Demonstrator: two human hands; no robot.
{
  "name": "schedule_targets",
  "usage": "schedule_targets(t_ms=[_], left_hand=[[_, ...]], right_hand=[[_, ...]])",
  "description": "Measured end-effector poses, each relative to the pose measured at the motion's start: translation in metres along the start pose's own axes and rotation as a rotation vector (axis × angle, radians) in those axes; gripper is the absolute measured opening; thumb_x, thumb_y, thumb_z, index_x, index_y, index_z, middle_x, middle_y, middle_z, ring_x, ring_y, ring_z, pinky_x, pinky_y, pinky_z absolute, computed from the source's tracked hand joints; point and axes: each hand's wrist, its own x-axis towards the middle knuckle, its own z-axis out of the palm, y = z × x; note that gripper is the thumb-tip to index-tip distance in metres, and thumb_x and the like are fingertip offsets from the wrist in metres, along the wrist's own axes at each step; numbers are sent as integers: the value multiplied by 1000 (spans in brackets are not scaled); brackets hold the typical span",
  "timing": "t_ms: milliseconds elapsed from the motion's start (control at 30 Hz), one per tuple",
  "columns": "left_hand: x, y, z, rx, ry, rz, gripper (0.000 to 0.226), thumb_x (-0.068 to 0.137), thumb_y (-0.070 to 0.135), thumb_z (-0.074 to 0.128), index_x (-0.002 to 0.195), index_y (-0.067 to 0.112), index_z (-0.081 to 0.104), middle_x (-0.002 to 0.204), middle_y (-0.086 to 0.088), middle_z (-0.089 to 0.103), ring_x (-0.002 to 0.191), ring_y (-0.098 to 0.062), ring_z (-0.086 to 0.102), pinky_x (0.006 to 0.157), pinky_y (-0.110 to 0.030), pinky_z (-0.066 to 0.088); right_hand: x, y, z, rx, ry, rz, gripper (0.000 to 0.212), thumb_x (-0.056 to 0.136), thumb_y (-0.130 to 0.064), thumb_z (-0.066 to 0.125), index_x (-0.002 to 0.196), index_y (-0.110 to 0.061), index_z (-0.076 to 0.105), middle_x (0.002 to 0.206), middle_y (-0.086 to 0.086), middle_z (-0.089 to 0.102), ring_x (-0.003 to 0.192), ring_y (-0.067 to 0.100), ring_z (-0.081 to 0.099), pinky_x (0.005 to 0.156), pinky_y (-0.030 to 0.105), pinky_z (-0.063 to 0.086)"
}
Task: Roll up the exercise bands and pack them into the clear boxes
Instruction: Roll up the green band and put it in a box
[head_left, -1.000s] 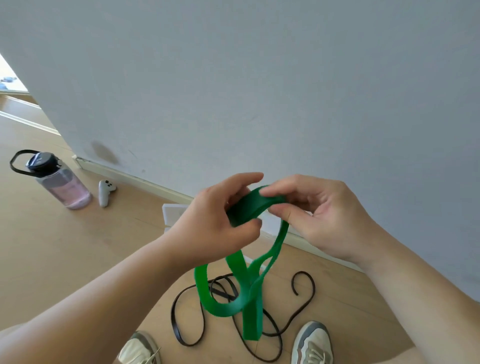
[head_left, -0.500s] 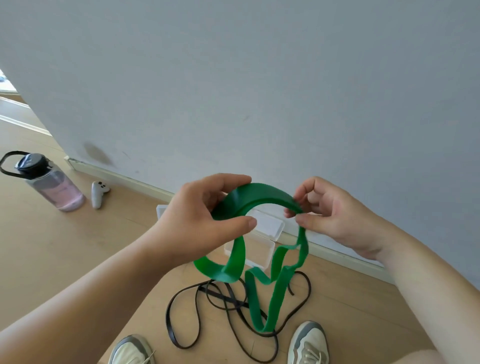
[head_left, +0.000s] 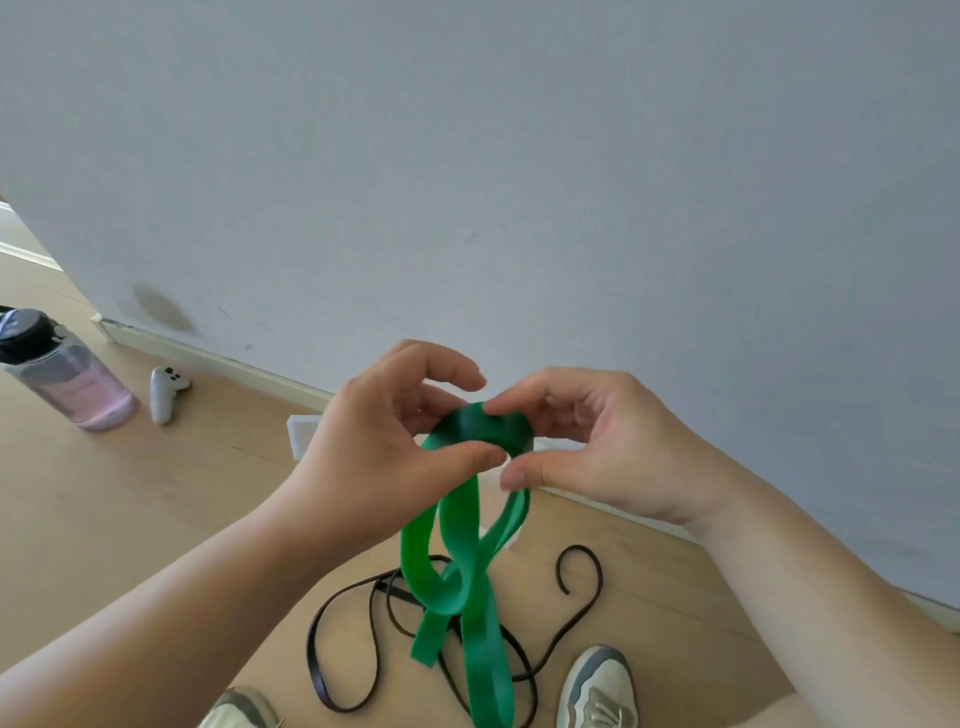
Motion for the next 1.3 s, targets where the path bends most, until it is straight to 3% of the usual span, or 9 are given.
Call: schedule_targets(t_ms=[100, 233, 333, 533, 767, 867, 1000, 1133, 1300], left_hand=[[4, -3, -4, -23, -2, -40, 44, 68, 3, 93, 94, 25, 66, 97, 8, 78, 89, -16, 78, 86, -47, 62], [5, -10, -4, 103, -85, 2, 50, 78, 2, 83, 115, 31, 64, 105, 11, 76, 100, -6, 73, 94, -28, 58], [3, -17, 3, 252, -184, 49, 62, 81, 3, 77, 130, 36, 58, 106, 17, 71, 100, -4, 68, 88, -20, 54], [7, -22, 5, 20, -271, -36, 44, 89, 7, 78, 126, 27, 64, 113, 5, 75, 109, -17, 71, 100, -46, 56], [7, -20, 5, 132, -176, 72, 54, 89, 6, 73, 135, 34, 64, 117, 12, 67, 113, -10, 64, 96, -33, 56], [3, -15, 8, 114, -260, 79, 55, 92, 6, 68, 142, 29, 58, 108, 16, 68, 103, -6, 65, 92, -27, 53], [1, -16, 10, 75, -309, -22, 73, 87, 23, 62, 156, 35, 39, 123, 11, 67, 118, -9, 63, 105, -39, 50], [2, -13, 3, 309, -163, 95, 71, 91, 19, 72, 154, 33, 43, 101, 16, 61, 96, -4, 62, 82, -13, 46], [1, -1, -4, 92, 0, 13, 46, 76, 13, 89, 111, 35, 67, 95, 14, 74, 75, -2, 71, 58, -17, 55]], right_hand=[[1, 0, 2, -52, 30, 18, 45, 75, 2, 88, 110, -22, 75, 101, 1, 79, 98, 15, 76, 99, 33, 57], [-2, -4, 3, 59, 107, -37, 32, 83, 8, 78, 105, -15, 78, 101, 2, 81, 97, 19, 77, 92, 33, 61], [-4, -7, 2, 181, 174, -75, 29, 87, 13, 71, 103, -10, 77, 100, 8, 81, 96, 25, 78, 91, 38, 62], [-3, 0, -12, 316, 245, -93, 31, 88, 19, 62, 97, -9, 72, 100, 14, 78, 96, 27, 76, 88, 35, 59], [-5, 4, -17, 370, 214, -77, 31, 75, 8, 54, 100, -7, 62, 88, 9, 70, 76, 18, 67, 70, 26, 53], [-8, -2, -13, 387, 162, -113, 31, 76, 10, 52, 99, -9, 61, 91, 14, 67, 74, 19, 65, 67, 26, 51], [-7, -2, -12, 301, 161, -126, 35, 74, 9, 53, 98, -14, 64, 88, 7, 67, 77, 20, 64, 69, 28, 51], [-7, 2, -20, -71, 193, -96, 34, 73, -2, 58, 95, -26, 66, 87, -3, 70, 84, 18, 68, 80, 30, 55], [-8, 4, -14, -60, 73, -36, 34, 72, -14, 80, 93, -22, 54, 98, 7, 73, 95, 26, 71, 96, 51, 55]])
